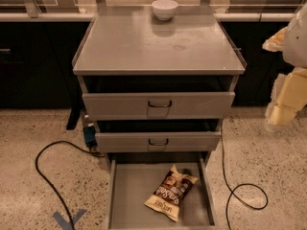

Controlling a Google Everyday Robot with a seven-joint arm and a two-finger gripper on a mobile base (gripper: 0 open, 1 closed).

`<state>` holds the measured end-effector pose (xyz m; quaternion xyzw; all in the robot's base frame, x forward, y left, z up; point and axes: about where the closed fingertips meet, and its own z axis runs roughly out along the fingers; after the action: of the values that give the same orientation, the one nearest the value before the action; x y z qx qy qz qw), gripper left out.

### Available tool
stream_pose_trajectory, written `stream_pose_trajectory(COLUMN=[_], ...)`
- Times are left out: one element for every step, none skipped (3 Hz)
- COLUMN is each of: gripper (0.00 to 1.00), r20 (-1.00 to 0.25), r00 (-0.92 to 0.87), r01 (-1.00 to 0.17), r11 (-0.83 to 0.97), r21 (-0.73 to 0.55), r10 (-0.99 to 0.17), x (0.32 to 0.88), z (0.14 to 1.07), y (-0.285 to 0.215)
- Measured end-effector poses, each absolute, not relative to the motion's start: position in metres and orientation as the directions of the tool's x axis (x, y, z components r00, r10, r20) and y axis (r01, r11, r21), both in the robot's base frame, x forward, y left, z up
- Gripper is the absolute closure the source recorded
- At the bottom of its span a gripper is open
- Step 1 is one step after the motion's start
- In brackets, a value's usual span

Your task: Pick brown chip bag from bottom drawer and place on counter

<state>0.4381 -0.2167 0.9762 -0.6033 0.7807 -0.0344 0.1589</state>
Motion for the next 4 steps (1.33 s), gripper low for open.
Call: stream_pose_trajectory(gripper=[0.0, 0.0, 0.0, 0.0], r20=[-0.212, -0.253, -0.325, -0.379], r00=[-0.224, -0.233, -0.282, -0.344], r01=[-0.93, -0.927, -0.912, -0.894], r11=[0.274, 0.294, 0.357, 0.423], r21=[-0.246, -0.234, -0.2, -0.146], r10=[-0.951, -0.939, -0.903, -0.859], x=[0.44, 0.444, 0.453, 0.458], z=[0.971, 0.945, 0.886, 0.824], y=[-0.216, -0.221, -0.232, -0.242])
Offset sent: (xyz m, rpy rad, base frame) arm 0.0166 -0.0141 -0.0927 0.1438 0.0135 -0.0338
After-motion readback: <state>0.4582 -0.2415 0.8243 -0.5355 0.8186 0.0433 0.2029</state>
